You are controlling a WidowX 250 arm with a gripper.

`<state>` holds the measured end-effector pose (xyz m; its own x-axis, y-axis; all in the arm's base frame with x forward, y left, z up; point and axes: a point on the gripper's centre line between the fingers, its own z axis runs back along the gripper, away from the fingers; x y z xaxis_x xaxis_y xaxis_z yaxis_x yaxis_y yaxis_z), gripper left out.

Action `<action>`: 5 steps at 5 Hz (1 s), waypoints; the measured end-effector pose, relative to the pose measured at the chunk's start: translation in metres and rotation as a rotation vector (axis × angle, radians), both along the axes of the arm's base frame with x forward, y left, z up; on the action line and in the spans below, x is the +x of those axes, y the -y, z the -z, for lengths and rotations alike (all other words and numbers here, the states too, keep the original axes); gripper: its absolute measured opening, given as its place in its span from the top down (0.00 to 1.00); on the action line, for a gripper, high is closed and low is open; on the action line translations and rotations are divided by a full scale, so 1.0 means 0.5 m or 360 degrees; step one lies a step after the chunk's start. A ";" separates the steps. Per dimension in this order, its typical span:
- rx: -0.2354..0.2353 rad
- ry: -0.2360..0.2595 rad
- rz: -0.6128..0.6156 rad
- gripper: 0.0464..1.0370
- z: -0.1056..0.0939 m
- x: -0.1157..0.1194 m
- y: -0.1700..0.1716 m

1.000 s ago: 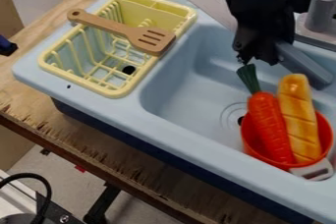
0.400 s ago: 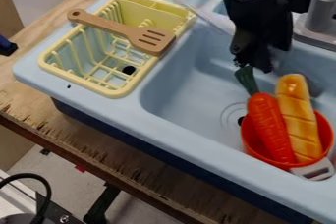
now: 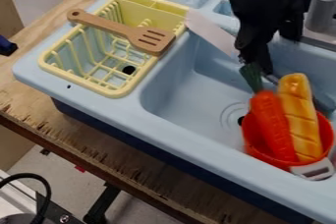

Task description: Put the knife in the sink

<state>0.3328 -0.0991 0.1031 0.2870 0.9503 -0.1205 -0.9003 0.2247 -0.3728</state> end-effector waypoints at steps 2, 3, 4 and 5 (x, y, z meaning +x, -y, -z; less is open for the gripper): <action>0.0126 0.0092 -0.0072 0.05 -0.071 0.017 -0.022; 0.0268 0.0066 0.0064 0.05 -0.103 0.017 -0.037; 0.0385 0.0015 0.0246 0.05 -0.119 0.014 -0.075; 0.0458 -0.0034 0.0597 0.05 -0.133 0.006 -0.125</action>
